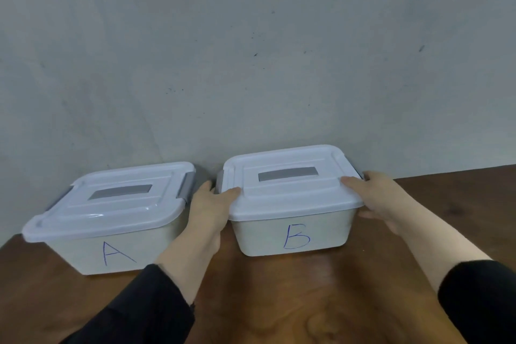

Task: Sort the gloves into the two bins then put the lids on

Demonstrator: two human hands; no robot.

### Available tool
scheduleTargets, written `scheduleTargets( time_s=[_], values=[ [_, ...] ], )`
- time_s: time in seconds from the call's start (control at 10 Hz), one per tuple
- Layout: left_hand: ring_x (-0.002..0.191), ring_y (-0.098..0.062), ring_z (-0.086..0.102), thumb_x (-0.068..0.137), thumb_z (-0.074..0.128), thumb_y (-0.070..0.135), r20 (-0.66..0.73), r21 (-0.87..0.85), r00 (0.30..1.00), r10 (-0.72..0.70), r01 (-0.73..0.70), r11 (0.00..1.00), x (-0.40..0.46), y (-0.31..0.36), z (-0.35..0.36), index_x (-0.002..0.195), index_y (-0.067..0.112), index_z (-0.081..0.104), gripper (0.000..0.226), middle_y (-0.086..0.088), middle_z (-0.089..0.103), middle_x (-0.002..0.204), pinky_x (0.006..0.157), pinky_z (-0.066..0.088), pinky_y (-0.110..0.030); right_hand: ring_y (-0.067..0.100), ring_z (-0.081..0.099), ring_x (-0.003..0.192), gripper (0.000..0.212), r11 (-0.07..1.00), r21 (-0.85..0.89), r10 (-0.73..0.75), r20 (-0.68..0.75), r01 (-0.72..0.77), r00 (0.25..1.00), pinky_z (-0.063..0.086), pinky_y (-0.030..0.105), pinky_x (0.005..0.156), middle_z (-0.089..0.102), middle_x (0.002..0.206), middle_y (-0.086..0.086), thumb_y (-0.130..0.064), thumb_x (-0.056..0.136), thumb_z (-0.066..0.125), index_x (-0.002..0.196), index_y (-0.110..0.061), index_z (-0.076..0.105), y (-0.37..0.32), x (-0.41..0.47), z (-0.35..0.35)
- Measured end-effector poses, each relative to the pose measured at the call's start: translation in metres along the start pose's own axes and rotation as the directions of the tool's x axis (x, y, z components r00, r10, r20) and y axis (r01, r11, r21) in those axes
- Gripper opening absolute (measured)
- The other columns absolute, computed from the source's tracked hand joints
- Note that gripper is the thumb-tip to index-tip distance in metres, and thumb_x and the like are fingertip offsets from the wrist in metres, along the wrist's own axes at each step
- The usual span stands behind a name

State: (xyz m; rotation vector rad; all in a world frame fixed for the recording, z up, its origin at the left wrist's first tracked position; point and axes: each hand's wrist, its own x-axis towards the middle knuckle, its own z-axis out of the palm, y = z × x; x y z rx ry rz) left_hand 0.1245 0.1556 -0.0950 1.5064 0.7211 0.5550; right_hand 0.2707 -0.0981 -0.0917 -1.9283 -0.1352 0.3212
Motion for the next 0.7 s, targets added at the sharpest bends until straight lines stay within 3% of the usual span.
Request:
scheduleTargets(
  time_s=[0.1, 0.2, 0.3, 0.4, 0.5, 0.6, 0.7],
  values=[
    [0.099, -0.023, 0.069, 0.088, 0.073, 0.022, 0.049, 0.044, 0.998, -0.043, 0.041, 0.998, 0.000, 0.003, -0.004, 0.122, 0.012, 0.061, 0.037, -0.002, 0.071, 0.109, 0.094, 0.056, -0.045, 0.028, 0.062, 0.105, 0.036, 0.997, -0.071, -0.017, -0.018, 0.016, 1.000, 0.058, 0.045, 0.086, 0.064, 0.116, 0.007, -0.037, 0.097, 0.061, 0.123, -0.012, 0.058, -0.002, 0.000, 0.000],
    [0.099, -0.023, 0.068, 0.092, 0.069, 0.022, 0.051, 0.091, 0.999, -0.008, 0.003, 0.996, -0.001, 0.004, -0.004, 0.117, 0.015, 0.063, 0.027, -0.001, 0.071, 0.106, 0.093, 0.056, -0.043, 0.029, 0.061, 0.100, 0.033, 0.984, -0.162, -0.079, -0.052, 0.070, 0.996, 0.057, 0.045, 0.085, 0.063, 0.111, 0.010, -0.035, 0.098, 0.057, 0.118, -0.009, 0.058, -0.002, 0.001, 0.003],
    [0.100, -0.025, 0.065, 0.095, 0.061, 0.019, 0.031, 0.189, 0.995, 0.092, -0.097, 0.977, 0.001, 0.003, 0.000, 0.106, 0.019, 0.063, 0.010, -0.005, 0.069, 0.106, 0.092, 0.054, -0.041, 0.028, 0.056, 0.082, 0.030, 0.918, -0.364, -0.199, -0.081, 0.157, 0.977, 0.044, 0.034, 0.066, 0.063, 0.099, 0.016, -0.029, 0.101, 0.052, 0.106, -0.002, 0.061, -0.004, 0.004, 0.005],
    [0.094, -0.024, 0.061, 0.098, 0.056, 0.020, 0.036, 0.283, 0.989, 0.142, -0.146, 0.948, 0.004, 0.003, 0.001, 0.107, 0.014, 0.062, 0.013, -0.010, 0.067, 0.109, 0.076, 0.049, -0.033, 0.028, 0.052, 0.078, 0.032, 0.835, -0.530, -0.224, -0.087, 0.145, 0.971, 0.033, 0.031, 0.055, 0.061, 0.092, 0.014, -0.029, 0.102, 0.048, 0.105, 0.000, 0.062, -0.009, 0.006, 0.004],
    [0.101, -0.024, 0.059, 0.102, 0.050, 0.026, 0.103, 0.457, 0.982, 0.161, -0.190, 0.869, 0.003, 0.008, -0.001, 0.124, 0.008, 0.058, 0.030, -0.009, 0.064, 0.116, 0.086, 0.049, -0.036, 0.029, 0.053, 0.087, 0.036, 0.780, -0.618, -0.197, -0.085, 0.104, 0.977, 0.037, 0.032, 0.068, 0.060, 0.099, 0.013, -0.031, 0.105, 0.043, 0.115, -0.002, 0.061, -0.014, 0.003, 0.006],
    [0.119, -0.030, 0.055, 0.105, 0.042, 0.036, 0.188, 0.668, 0.965, 0.185, -0.264, 0.696, 0.002, 0.014, -0.007, 0.137, 0.004, 0.046, 0.046, -0.014, 0.056, 0.133, 0.098, 0.044, -0.034, 0.029, 0.054, 0.097, 0.041, 0.733, -0.668, -0.213, -0.040, 0.132, 0.976, 0.038, 0.031, 0.077, 0.064, 0.117, 0.016, -0.033, 0.107, 0.036, 0.129, -0.004, 0.056, -0.018, -0.007, 0.003],
    [0.112, -0.027, 0.058, 0.104, 0.040, 0.045, 0.238, 0.731, 0.924, 0.299, -0.374, 0.571, -0.003, 0.022, -0.018, 0.137, 0.009, 0.047, 0.050, -0.011, 0.059, 0.128, 0.088, 0.043, -0.031, 0.028, 0.055, 0.099, 0.044, 0.741, -0.635, -0.301, -0.021, 0.220, 0.953, 0.041, 0.034, 0.082, 0.064, 0.119, 0.011, -0.040, 0.107, 0.037, 0.137, -0.013, 0.054, -0.023, -0.026, -0.004]
  ],
)
